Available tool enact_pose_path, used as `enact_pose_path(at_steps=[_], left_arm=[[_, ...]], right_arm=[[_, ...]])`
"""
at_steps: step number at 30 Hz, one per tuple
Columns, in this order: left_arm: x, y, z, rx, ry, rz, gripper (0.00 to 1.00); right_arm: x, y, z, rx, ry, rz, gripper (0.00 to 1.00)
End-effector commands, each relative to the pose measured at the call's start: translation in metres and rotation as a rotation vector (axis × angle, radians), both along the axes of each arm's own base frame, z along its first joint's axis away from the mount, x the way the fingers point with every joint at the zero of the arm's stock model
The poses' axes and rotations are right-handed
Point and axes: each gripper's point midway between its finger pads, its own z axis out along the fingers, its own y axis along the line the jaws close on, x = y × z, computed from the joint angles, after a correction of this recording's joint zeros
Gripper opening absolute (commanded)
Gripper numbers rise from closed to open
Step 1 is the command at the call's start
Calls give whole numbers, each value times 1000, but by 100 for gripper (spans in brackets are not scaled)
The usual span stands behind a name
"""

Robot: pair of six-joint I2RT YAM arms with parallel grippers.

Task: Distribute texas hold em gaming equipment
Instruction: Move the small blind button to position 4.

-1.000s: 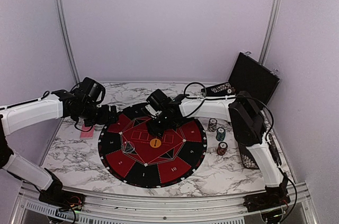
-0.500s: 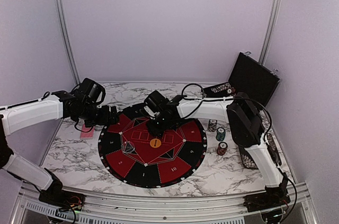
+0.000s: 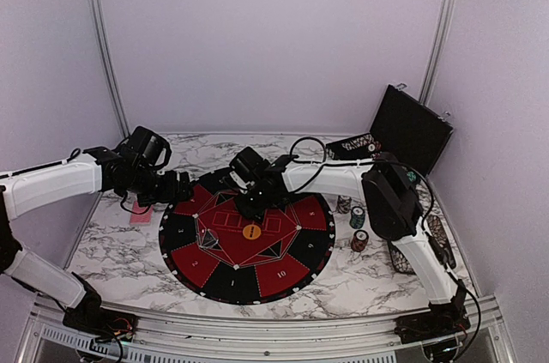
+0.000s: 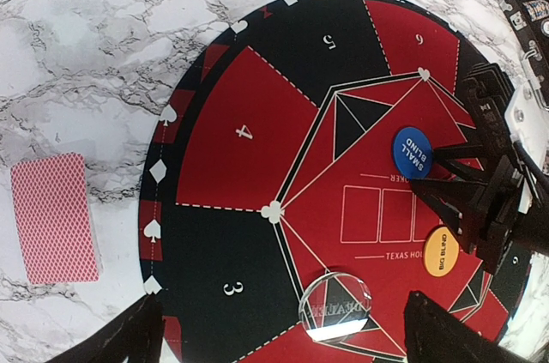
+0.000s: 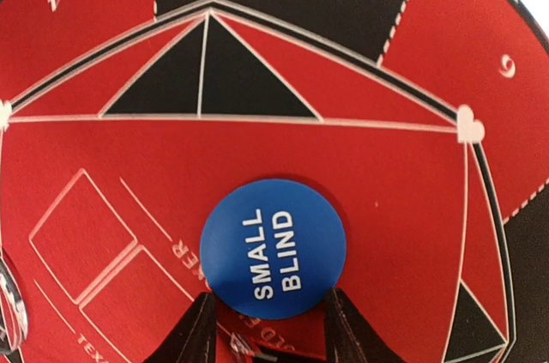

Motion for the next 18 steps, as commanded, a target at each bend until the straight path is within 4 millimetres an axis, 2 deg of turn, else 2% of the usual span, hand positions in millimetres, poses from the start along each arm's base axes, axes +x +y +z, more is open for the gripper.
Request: enact_pose_path(at_steps=[1,11,18], left_arm=[[4,-2,1,-10,-12,-10,99],[4,-3,0,-10,-8,-10,99],[3,-3,0,-18,-7,-6,99]], right_arm=[[0,16,-7,7,-6,29,41],[26,49,-3,80,-100,56,41],[39,57,-5,83,-161,56,42]])
